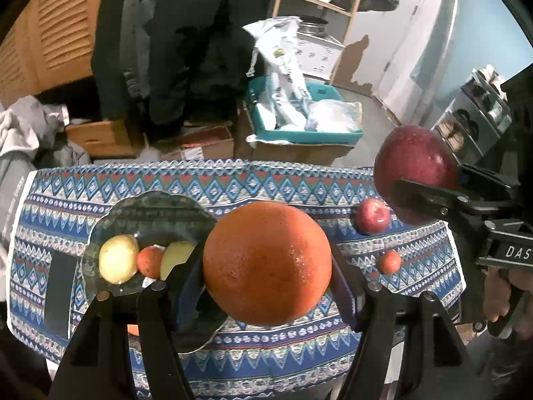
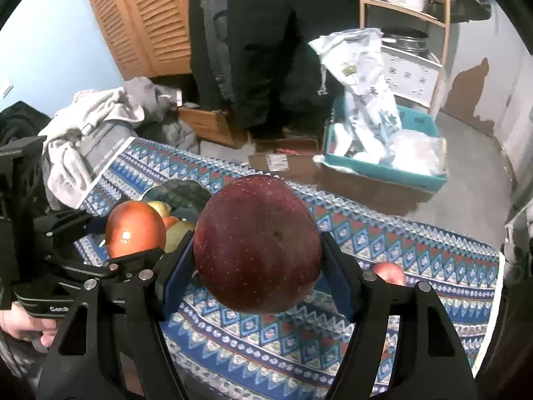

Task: Organize fruits
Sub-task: 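Carry the orange with the left tool while the right tool carries the apple to the bowl, then open the right tool to drop the apple into the bowl while the left tool releases the orange there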

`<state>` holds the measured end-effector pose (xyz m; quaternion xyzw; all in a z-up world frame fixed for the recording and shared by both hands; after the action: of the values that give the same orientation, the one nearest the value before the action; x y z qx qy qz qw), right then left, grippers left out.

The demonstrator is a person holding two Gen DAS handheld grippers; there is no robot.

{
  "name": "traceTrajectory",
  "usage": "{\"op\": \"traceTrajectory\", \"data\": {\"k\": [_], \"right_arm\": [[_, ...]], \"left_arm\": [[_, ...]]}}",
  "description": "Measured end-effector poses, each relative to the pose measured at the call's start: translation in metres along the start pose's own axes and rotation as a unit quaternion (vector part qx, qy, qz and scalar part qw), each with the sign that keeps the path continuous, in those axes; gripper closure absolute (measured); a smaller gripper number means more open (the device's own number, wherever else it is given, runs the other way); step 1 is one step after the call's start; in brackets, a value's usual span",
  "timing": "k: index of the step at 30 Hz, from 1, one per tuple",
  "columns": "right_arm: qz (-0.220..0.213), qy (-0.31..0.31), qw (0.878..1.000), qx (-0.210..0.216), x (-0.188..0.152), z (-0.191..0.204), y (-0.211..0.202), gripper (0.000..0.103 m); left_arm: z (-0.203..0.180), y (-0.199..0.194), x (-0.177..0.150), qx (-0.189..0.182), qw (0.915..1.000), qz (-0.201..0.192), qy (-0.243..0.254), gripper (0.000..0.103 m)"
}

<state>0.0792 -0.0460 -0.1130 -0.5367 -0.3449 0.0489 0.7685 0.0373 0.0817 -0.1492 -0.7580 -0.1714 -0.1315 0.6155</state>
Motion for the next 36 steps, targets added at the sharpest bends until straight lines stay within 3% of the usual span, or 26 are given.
{"op": "traceTrajectory", "data": {"k": [9, 22, 36], "right_arm": [[0.02, -0.01, 0.999, 0.025, 0.018, 0.033, 0.031, 0.032], [0.079, 0.001, 0.995, 0.063, 0.037, 0.062, 0.115, 0.032], [0.14, -0.002, 0.988, 0.063, 0.037, 0.077, 0.193, 0.032]], "left_arm": [[0.048, 0.005, -0.002, 0.014, 0.9991, 0.005, -0.041, 0.033], [0.123, 0.034, -0.013, 0.037, 0.993, 0.032, -0.107, 0.033], [0.147, 0.079, -0.037, 0.037, 0.9872, 0.089, -0.127, 0.033]]}}
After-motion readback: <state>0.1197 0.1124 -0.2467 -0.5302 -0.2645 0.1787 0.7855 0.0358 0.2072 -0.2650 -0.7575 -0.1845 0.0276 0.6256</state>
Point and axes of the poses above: each gripper's, at about its wrist camera, not at the fingertips, and y roughly the way its jaws point, z to its left, x to its top, the point moved 5 cm from there along y, roughly the way its jaws point, and after that the axes turned 7 degrees about z, right-handed, at the moved point
